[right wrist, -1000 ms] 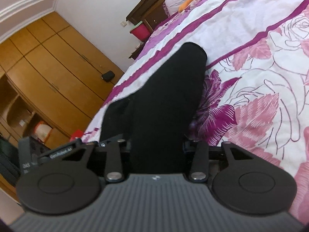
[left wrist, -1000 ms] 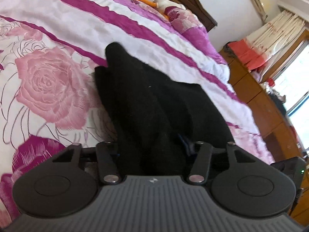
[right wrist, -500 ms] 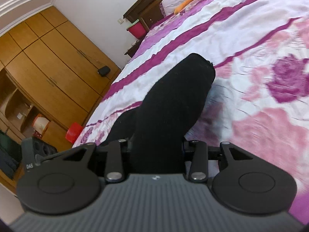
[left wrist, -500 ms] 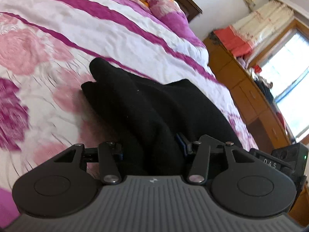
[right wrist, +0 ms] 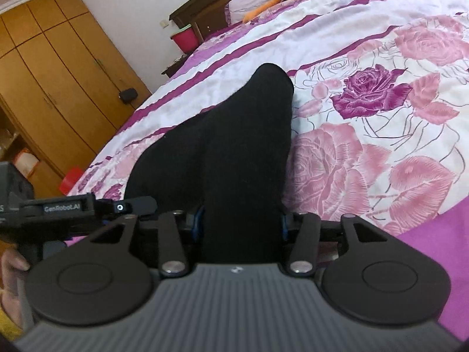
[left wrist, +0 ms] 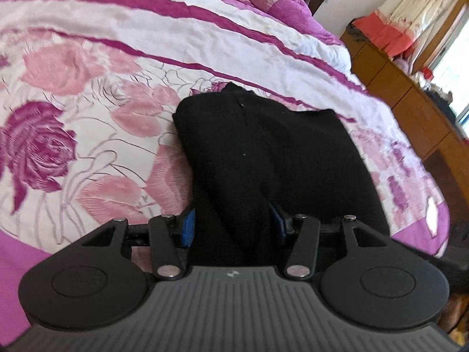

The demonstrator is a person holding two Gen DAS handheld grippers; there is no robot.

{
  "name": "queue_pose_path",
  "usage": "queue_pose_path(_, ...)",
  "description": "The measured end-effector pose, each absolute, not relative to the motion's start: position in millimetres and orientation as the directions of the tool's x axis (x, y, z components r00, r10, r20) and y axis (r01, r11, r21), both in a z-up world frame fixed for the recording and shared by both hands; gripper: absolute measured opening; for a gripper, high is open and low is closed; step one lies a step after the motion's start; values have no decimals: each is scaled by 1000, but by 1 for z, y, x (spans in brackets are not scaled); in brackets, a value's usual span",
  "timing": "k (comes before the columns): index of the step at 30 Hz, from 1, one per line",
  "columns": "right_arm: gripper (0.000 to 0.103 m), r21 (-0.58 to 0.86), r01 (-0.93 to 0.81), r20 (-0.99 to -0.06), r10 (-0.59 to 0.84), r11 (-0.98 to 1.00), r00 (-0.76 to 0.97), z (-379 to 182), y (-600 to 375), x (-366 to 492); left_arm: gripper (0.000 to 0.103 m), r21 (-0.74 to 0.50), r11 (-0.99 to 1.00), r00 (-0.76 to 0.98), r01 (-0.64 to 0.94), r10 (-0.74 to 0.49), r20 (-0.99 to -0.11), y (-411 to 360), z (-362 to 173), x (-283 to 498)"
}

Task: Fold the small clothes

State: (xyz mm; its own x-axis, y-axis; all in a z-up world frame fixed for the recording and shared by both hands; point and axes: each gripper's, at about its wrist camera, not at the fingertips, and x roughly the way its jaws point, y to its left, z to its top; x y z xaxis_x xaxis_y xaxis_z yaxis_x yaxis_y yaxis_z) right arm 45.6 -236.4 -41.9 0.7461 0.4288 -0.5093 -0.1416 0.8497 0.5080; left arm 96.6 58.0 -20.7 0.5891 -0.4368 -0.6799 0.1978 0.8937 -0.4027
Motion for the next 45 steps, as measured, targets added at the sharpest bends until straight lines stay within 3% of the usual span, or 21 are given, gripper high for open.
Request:
queue_pose_path(5, 51, 512, -96, -526, 400, 854, 751, -36, -240, 32, 59, -262, 944, 632, 201, -330, -701, 46, -9, 84)
queue_pose_path(8, 51, 451, -93, -526, 348, 888, 776, -22, -240, 18, 59, -240, 953, 651, 184, -301, -697, 47, 2, 72)
queue_pose_path(15, 51, 285, -134, -429, 251, 949, 868, 4, -229, 8, 61, -148, 971, 690, 188, -238, -684, 41, 13, 50)
queue_pose_path(20, 51, 216, -154, -491, 243, 964, 837, -16, -218, 31, 71, -187, 971, 645, 145, -237, -727, 45, -11, 59)
queue_pose_path(24, 54, 293, -138, -500, 275, 946, 822, -25, -229, 33, 72, -271, 958, 646, 91, -264, -717, 58, -13, 55)
queue_pose_path(31, 55, 330, -130, -461, 280, 935, 842, -4, -233, -5, 73, -153, 981, 698, 120, -193, -690, 51, 11, 23)
queue_pose_path(35, 64, 319, -156, -444, 293, 935, 847, 9, -232, -25, 79, -125, 983, 710, 136, -184, -680, 46, 19, 6)
queue_pose_path(42, 69, 252, -137, -460, 243, 958, 854, 11, -223, -53, 84, -69, 993, 733, 96, -117, -670, 41, 15, -16)
queue_pose_path(45, 80, 229, -118, -483, 218, 966, 848, 3, -217, -58, 84, -71, 992, 719, 108, -127, -683, 38, 4, -20)
